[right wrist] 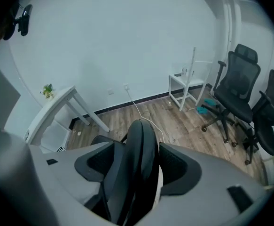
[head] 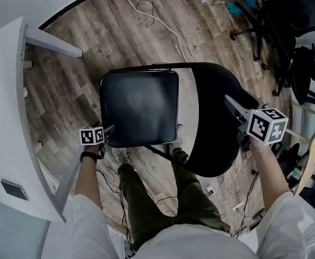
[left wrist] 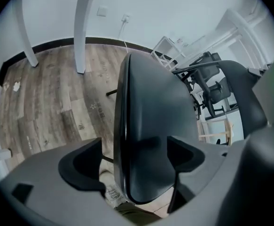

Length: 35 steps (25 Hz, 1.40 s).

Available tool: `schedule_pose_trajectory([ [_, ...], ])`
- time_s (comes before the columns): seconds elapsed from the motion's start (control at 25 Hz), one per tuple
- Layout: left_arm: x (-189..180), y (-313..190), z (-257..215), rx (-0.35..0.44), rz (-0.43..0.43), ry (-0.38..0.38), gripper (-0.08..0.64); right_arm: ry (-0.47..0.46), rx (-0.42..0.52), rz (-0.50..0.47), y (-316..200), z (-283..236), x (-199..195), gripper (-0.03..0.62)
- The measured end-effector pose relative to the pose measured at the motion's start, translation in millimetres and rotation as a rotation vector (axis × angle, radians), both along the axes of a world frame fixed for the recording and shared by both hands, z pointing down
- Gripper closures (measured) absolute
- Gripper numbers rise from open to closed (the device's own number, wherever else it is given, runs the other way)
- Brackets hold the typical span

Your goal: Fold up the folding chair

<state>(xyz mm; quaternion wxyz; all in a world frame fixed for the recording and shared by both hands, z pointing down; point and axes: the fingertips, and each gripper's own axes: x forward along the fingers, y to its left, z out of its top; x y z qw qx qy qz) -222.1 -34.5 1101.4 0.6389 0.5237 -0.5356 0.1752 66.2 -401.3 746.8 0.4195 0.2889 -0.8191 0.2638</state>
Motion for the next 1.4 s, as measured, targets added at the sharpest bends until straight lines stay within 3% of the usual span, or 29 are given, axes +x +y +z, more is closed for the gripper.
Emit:
schedule_pose_trajectory([
  [0.16, 6.1, -2.7, 25.7, 0.053, -0.033, 0.160, 0.138, -0.003, -0.081, 0.013, 2.4, 17.2, -4.6, 0.316],
  [0.36, 24.3, -0.9, 39.7, 0.147, -0.191, 0.516, 0.137, 0.006, -0.165, 0.046, 1.6, 26.2, -1.8, 0.422],
  [0.48, 23.2, -3.5, 44.3, 0.189, -0.210, 0.594, 0.124, -0.007, -0.198, 0.053, 1.5, 27.8, -5.8, 0.446],
  [0.64, 21.5, -6.9, 42.9, 0.178, -0.181, 0.607, 0.127, -0.034, -0.220, 0.055, -1.6, 27.6, -10.1, 0.463],
  [0.88, 26.3, -5.7, 31.7, 0.153, -0.199, 0.538, 0.132, -0.051, -0.253, 0.055, -1.8, 21.5, -12.2, 0.475],
  [1.4, 79.3, -24.6, -57.0, 0.128, -0.134, 0.440, 0.169, -0.089, -0.309, 0.046, -0.7, -33.0, -0.8, 0.507],
])
